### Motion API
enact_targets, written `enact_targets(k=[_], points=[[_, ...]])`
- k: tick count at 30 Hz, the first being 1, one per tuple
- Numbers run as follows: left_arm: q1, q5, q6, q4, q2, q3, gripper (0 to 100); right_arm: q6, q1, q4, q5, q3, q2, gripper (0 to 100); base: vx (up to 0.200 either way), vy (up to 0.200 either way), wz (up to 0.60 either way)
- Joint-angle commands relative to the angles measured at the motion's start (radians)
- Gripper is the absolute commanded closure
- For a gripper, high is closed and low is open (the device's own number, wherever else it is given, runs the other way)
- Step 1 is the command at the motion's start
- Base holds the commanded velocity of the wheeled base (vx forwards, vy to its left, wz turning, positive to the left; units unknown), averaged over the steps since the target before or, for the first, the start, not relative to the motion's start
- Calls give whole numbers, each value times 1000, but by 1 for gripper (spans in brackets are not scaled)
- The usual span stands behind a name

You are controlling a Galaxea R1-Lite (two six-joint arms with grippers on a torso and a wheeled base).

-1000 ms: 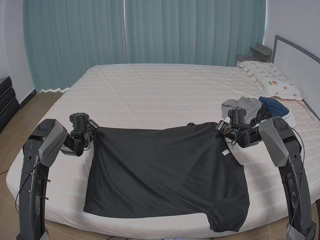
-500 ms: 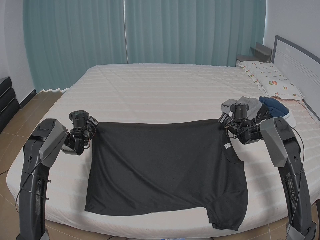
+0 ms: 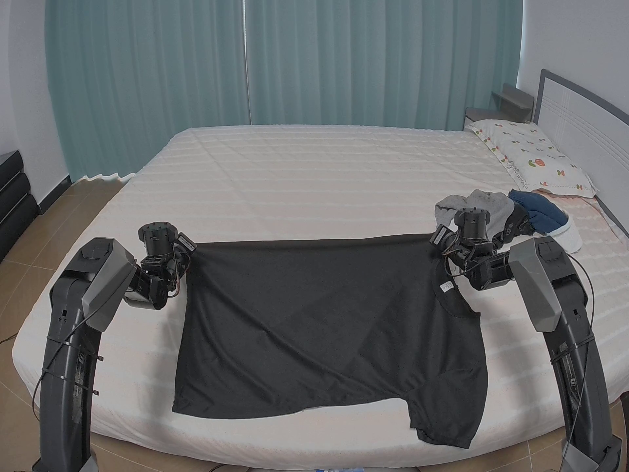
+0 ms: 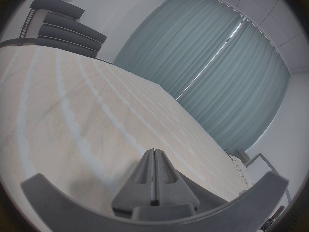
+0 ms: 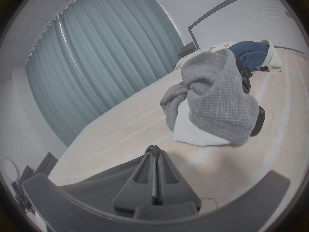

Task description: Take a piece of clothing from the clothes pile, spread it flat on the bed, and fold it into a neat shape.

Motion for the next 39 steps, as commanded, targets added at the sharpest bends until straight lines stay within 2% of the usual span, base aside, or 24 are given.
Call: enact_targets(k=[1, 2, 3, 4, 10, 15, 16, 17, 18, 20, 22, 23, 26, 28, 29, 31, 33, 34, 35, 36, 39], points=[[-11, 0, 1, 1, 7, 2, 100, -3, 2, 8, -9, 0, 31, 100, 0, 0, 0], [-11, 0, 3, -1, 7, 5, 100, -3, 2, 10, -11, 0, 31, 100, 0, 0, 0], [-12, 0, 4, -1, 7, 5, 100, -3, 2, 10, -11, 0, 30, 0, 0, 0, 0], [-11, 0, 6, -1, 7, 7, 0, -3, 4, 10, -13, 0, 28, 0, 0, 0, 0], [-9, 6, 7, -8, 3, 18, 0, 0, -5, -3, -66, 14, -15, 0, 0, 0, 0], [-3, 43, -1, -19, -85, 113, 0, 11, -10, -53, -57, 261, -177, 0, 0, 0, 0], [-4, 44, 4, -31, -126, 185, 0, 11, -10, -75, -46, 356, -237, 0, 0, 0, 0], [-4, 44, 4, -31, -126, 185, 0, 11, -10, -75, -46, 356, -237, 0, 0, 0, 0], [-9, 44, 16, -84, -189, 317, 0, 13, -4, -92, -20, 491, -335, 0, 0, 0, 0], [-8, 34, 30, -189, -272, 443, 0, 23, -1, -96, 0, 629, -438, 0, 0, 0, 0], [-8, 26, 36, -231, -321, 508, 0, 39, 1, -104, 15, 710, -499, 0, 0, 0, 0], [-8, 14, 42, -263, -370, 581, 0, 57, 1, -119, 44, 796, -568, 0, 0, 0, 0], [-8, -3, 65, -278, -485, 782, 0, 80, -10, -176, 113, 1015, -723, 0, 0, 0, 0], [-8, -23, 67, -277, -522, 857, 0, 82, -10, -205, 129, 1094, -768, 0, 0, 0, 0], [-9, -65, 70, -278, -571, 963, 0, 82, -7, -253, 144, 1213, -820, 0, 0, 0, 0], [-15, -108, 67, -282, -634, 1081, 0, 82, 4, -316, 168, 1357, -869, 0, 0, 0, 0], [-15, -108, 67, -282, -634, 1081, 0, 82, 4, -316, 168, 1357, -869, 0, 0, 0, 0], [-44, -135, 50, -292, -692, 1182, 0, 83, 22, -397, 201, 1522, -903, 0, 0, 0, 0], [-61, -143, 33, -294, -721, 1234, 0, 83, 22, -397, 201, 1522, -903, 0, 0, 0, 0], [-86, -149, 9, -294, -750, 1286, 0, 88, 32, -520, 233, 1672, -914, 0, 0, 0, 0], [-132, -177, -45, -297, -821, 1395, 0, 132, 33, -693, 265, 1824, -904, 0, 0, 0, 0]])
